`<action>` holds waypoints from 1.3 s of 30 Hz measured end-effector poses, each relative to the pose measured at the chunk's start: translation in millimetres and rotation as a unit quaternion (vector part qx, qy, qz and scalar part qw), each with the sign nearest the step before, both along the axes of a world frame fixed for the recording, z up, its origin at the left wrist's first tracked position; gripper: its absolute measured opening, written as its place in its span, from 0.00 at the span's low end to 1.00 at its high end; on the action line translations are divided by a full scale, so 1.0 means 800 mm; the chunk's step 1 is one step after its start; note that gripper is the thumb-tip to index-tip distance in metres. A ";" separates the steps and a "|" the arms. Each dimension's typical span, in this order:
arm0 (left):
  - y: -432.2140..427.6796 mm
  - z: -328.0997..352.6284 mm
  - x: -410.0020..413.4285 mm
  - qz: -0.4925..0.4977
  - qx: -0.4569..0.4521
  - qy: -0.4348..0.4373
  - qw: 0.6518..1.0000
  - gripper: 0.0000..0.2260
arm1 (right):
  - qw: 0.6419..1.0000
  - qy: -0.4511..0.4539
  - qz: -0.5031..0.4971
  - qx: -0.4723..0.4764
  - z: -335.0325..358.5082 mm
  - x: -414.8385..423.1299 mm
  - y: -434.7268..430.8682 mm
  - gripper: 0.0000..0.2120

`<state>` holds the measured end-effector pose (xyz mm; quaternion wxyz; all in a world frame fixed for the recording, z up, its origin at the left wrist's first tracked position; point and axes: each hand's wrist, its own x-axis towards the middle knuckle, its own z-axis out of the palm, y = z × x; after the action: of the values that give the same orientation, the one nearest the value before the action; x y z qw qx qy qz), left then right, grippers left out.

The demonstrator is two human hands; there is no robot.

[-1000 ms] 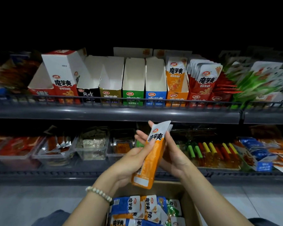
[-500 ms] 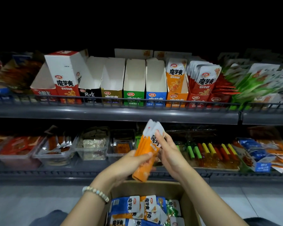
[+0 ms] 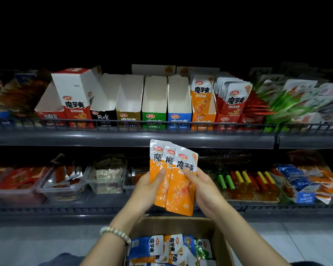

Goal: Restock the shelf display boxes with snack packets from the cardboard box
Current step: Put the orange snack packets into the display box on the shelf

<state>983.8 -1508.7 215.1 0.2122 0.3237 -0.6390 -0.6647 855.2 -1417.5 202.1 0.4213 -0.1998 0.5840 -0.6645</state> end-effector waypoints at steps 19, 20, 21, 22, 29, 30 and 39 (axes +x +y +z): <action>0.028 0.011 -0.016 -0.039 -0.078 0.076 0.993 0.13 | 0.973 0.203 -0.021 -0.103 0.039 0.004 -0.014 0.25; 0.025 0.012 -0.014 -0.042 -0.085 0.077 0.993 0.13 | 0.970 0.206 -0.017 -0.125 0.046 -0.003 -0.012 0.32; 0.022 0.014 -0.013 -0.047 -0.092 0.075 0.992 0.14 | 0.967 0.214 -0.006 -0.141 0.054 -0.011 -0.010 0.37; 0.019 0.015 -0.012 -0.054 -0.101 0.072 0.991 0.14 | 0.962 0.227 0.014 -0.148 0.064 -0.019 -0.007 0.41; 0.000 0.051 -0.030 -0.097 -0.160 0.074 0.979 0.14 | 0.914 0.352 0.183 -0.085 0.130 -0.071 -0.002 0.34; -0.004 0.060 -0.036 -0.098 -0.163 0.083 0.978 0.13 | 0.910 0.364 0.183 -0.078 0.140 -0.077 -0.004 0.35; -0.042 0.140 -0.108 -0.128 -0.251 0.113 0.953 0.11 | 0.903 0.398 0.089 -0.133 0.213 -0.127 -0.016 0.33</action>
<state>897.3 -1542.3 327.3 0.2705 0.0979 -0.7928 -0.5372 753.5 -1430.2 372.4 0.1804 -0.5531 0.5893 -0.5606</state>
